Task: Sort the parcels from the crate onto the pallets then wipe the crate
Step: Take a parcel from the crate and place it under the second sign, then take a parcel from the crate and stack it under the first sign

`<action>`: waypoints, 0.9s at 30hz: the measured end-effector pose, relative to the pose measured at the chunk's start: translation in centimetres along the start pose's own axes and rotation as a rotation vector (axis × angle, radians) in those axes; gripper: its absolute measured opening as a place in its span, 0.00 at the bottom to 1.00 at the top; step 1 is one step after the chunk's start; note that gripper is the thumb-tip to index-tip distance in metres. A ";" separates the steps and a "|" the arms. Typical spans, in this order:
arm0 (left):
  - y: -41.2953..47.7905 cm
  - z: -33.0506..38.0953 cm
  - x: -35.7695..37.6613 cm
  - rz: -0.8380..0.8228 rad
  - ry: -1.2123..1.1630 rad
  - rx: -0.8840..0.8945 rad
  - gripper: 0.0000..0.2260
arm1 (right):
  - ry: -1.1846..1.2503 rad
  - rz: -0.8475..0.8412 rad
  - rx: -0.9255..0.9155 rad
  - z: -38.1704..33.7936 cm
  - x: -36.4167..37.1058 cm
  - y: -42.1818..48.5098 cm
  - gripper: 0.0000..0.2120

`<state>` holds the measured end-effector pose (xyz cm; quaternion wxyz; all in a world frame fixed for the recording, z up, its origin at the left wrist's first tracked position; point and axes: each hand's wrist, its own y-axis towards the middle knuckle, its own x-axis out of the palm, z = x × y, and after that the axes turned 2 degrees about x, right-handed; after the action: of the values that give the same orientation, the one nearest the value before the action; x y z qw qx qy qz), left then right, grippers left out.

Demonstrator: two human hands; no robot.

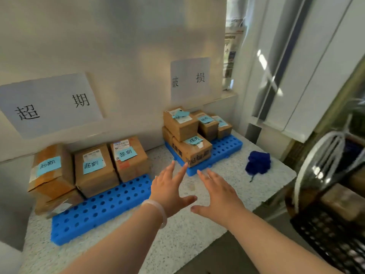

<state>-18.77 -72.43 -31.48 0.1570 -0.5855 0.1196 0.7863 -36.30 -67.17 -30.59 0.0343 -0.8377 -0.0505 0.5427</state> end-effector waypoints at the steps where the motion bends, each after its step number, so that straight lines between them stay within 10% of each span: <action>1: 0.4 2.2 0.5 -0.006 0.002 0.041 0.44 | -0.006 0.019 0.038 1.7 -0.8 -1.2 0.49; 14: -0.2 32.1 8.0 -0.125 -0.095 0.490 0.43 | -0.010 0.293 0.513 21.8 -8.0 -20.8 0.50; 27: 2.5 45.0 15.4 -0.268 -0.050 0.775 0.43 | 0.130 0.343 0.850 32.6 -8.6 -27.6 0.51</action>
<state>-63.52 -56.37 -33.39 0.4699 -0.4740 0.3260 0.6695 -70.86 -40.72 -33.06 0.2875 -0.7778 0.3182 0.4594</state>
